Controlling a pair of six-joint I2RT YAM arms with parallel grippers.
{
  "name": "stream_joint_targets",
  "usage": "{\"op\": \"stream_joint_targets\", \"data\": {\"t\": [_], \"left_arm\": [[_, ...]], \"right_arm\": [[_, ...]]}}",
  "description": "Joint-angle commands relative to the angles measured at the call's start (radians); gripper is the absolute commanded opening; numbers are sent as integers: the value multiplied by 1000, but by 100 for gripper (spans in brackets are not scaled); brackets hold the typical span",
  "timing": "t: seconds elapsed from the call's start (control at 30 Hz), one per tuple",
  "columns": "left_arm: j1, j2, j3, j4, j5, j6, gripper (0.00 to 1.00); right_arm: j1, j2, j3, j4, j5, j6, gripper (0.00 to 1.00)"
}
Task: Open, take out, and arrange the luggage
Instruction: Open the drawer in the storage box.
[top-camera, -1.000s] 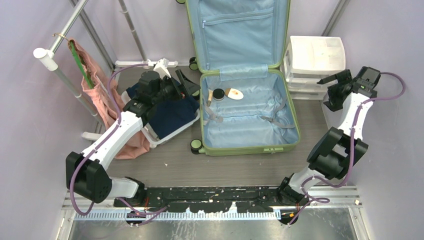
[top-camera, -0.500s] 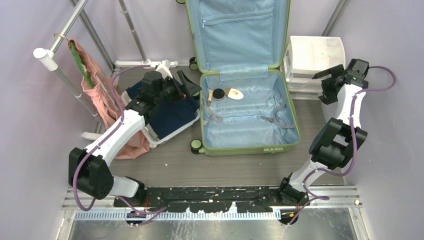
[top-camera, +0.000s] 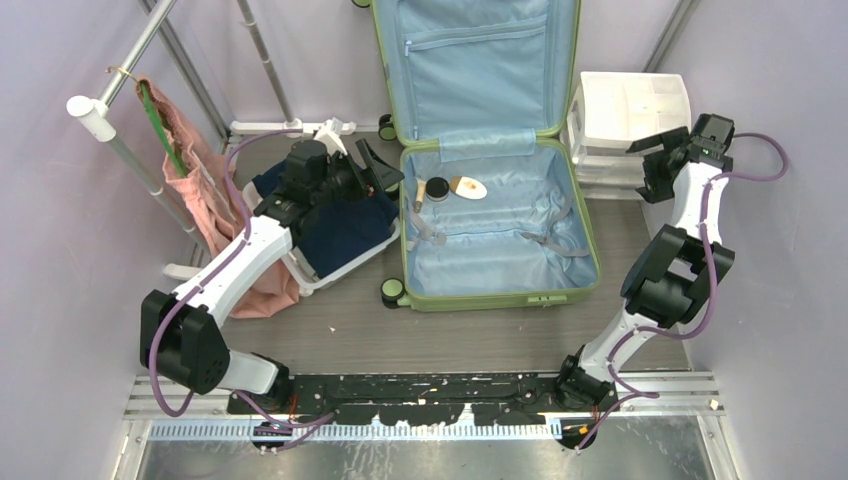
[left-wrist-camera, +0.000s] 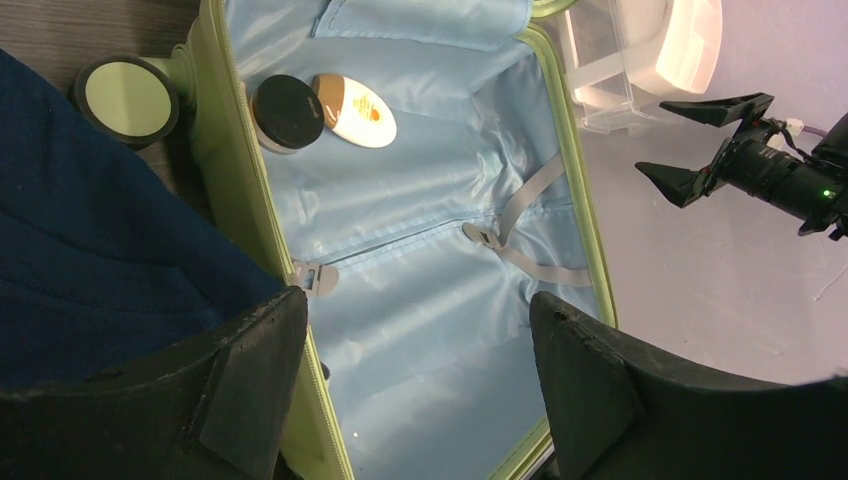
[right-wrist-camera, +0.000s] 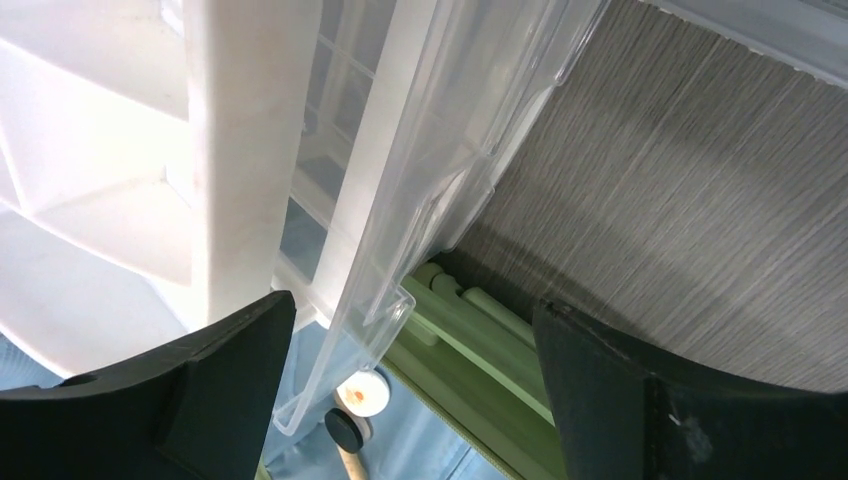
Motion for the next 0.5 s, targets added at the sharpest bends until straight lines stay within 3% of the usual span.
{"op": "stream_joint_targets", "data": {"t": [0.0, 0.27, 0.47], "left_arm": [[4, -9, 33, 15, 8, -11, 82], [4, 1, 27, 6, 12, -40, 81], [4, -9, 19, 9, 3, -42, 81]], "right_arm": [[2, 45, 58, 26, 38, 39, 94], [-1, 26, 41, -36, 82, 16, 92], [-18, -93, -67, -42, 95, 5, 82]]}}
